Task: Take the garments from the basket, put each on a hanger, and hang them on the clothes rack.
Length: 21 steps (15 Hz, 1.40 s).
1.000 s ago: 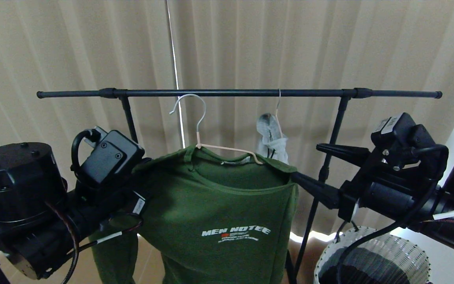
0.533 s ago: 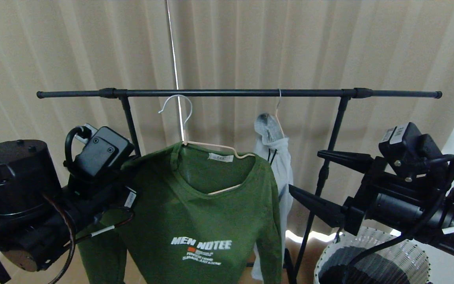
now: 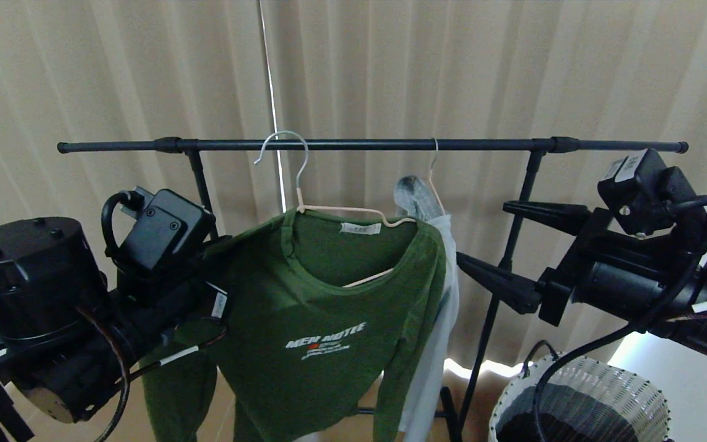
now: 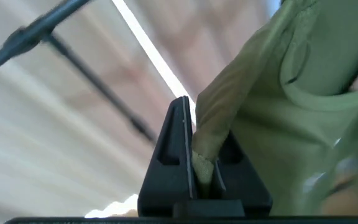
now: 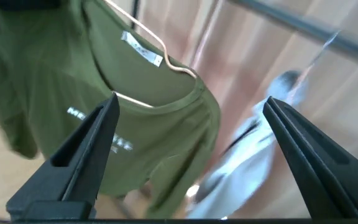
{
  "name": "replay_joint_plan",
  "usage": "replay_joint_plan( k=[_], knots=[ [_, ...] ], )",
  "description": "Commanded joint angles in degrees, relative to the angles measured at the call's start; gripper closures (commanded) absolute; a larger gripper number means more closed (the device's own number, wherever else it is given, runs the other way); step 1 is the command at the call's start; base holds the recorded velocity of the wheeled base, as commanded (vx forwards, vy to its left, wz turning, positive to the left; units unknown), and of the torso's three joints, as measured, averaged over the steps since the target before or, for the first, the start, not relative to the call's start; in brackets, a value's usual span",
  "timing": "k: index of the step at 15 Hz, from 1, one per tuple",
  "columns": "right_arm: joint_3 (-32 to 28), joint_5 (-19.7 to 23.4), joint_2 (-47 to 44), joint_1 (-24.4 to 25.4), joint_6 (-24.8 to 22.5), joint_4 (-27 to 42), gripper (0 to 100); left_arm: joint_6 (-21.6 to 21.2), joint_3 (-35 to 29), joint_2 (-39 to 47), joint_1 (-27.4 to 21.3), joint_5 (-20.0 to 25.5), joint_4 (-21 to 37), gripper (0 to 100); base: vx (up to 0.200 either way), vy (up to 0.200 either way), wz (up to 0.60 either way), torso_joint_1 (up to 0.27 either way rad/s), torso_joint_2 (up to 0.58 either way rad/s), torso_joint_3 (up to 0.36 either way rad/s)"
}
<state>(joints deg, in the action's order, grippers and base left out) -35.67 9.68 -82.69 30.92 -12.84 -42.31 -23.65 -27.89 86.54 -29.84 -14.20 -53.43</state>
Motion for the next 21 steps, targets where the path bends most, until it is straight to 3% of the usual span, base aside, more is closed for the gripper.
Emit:
replay_joint_plan(
  k=[1,4,9,18,21],
  knots=[
    [-2.8,0.0,-0.8,-0.1,-0.8,2.1,0,0.0,-0.1,1.2,-1.4,0.6,-1.0,100,0.000,0.000,0.00,0.000,0.00,0.000],
    [-4.3,0.0,-2.9,1.3,-4.0,2.5,0,-0.3,-0.2,1.3,-2.7,5.4,-2.1,100,0.000,0.000,0.00,0.000,0.00,0.000],
    [-5.6,-0.4,-4.0,5.2,-6.4,2.8,0,-0.3,-0.8,1.3,-4.8,5.6,-2.2,100,0.000,0.000,0.00,0.000,0.00,0.000],
    [-10.4,-4.6,-9.2,2.8,-9.9,2.6,0,-0.3,-0.2,0.5,-6.0,5.6,-2.3,100,0.000,0.000,0.00,0.000,0.00,0.000],
    [-10.5,-4.6,-10.3,2.4,-11.8,2.5,0,-0.3,0.0,-0.7,-8.4,5.5,-2.3,100,0.000,0.000,0.00,0.000,0.00,0.000]
  ],
)
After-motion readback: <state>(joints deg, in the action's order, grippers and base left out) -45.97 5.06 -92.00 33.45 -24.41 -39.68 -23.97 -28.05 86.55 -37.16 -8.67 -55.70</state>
